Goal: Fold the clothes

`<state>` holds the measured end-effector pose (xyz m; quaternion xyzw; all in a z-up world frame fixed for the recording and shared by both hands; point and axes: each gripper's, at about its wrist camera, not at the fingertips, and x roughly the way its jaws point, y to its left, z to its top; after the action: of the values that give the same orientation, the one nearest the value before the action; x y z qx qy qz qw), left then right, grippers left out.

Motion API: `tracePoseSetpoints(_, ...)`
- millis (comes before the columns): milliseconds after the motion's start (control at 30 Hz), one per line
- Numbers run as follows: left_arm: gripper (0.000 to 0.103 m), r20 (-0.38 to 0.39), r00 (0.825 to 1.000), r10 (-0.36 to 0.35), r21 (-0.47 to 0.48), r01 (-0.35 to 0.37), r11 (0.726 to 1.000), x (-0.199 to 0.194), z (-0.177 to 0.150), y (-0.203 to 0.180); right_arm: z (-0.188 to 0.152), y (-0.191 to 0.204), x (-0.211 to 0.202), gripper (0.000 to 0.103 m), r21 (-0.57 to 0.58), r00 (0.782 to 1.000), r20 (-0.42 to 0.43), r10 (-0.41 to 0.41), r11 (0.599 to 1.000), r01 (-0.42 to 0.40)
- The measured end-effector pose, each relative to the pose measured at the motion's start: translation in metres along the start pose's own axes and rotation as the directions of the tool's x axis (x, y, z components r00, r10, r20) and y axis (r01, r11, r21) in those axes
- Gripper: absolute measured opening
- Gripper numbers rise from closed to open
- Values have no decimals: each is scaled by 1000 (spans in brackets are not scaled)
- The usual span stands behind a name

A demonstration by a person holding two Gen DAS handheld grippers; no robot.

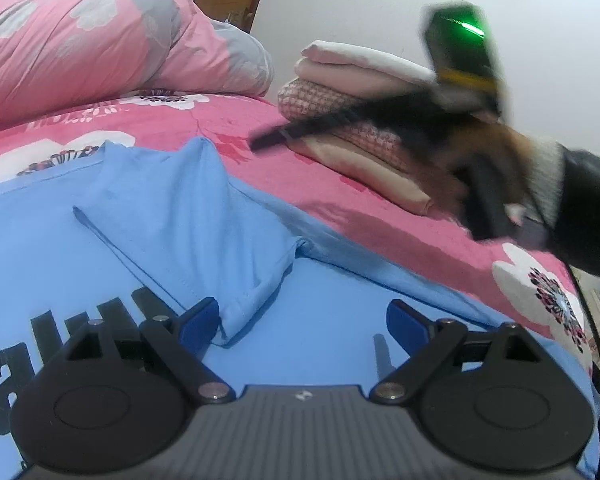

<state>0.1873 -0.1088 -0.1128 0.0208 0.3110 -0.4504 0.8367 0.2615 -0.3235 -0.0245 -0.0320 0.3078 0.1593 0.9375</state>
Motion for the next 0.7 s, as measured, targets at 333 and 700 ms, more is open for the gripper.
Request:
tracePoseSetpoints(333,92,-7,1000,5,12,-5,1000,-1,0,-2,-56,20,-36,16,-143,982,-160,-96,987,73)
tracePoseSetpoints(700,92,158,987,-1,21,-2,1000,-28,1,-1,-73,43,-36,17,-276,978,-206,-41,961,-18)
